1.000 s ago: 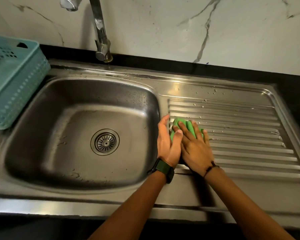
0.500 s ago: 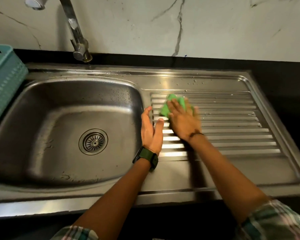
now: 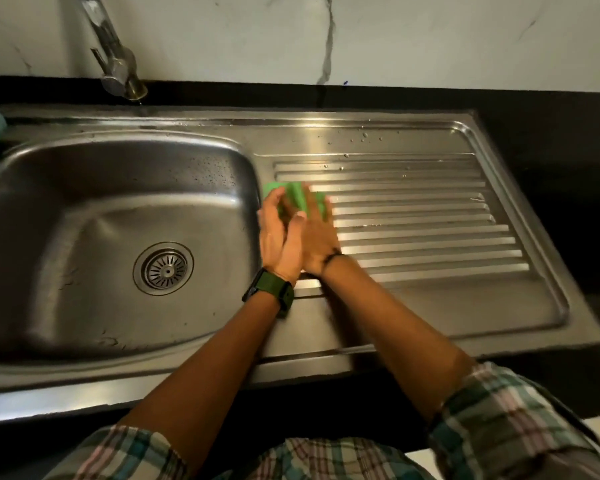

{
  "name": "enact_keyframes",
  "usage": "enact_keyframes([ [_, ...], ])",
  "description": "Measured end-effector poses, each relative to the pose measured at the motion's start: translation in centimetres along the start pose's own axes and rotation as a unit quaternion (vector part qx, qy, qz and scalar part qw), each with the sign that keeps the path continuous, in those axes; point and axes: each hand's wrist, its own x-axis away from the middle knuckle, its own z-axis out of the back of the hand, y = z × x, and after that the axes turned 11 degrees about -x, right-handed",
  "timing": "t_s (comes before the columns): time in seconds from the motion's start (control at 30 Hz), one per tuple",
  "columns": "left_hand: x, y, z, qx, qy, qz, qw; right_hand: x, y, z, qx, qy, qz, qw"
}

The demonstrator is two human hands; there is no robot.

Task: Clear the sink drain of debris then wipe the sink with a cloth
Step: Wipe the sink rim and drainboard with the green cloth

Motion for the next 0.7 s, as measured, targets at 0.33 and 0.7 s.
enact_keyframes([
  [0.33,0.1,0.2,0.4,-0.003,-0.02,-0.01,1.0,7.1,12.1,4.2,-0.057,0.047,-0.006,0.997],
  [0.7,0.4,0.0,-0.2,-0.026,-0.033,-0.039,0.998,7.3,8.9,3.0,-0.132,0.137,-0.048,0.981],
])
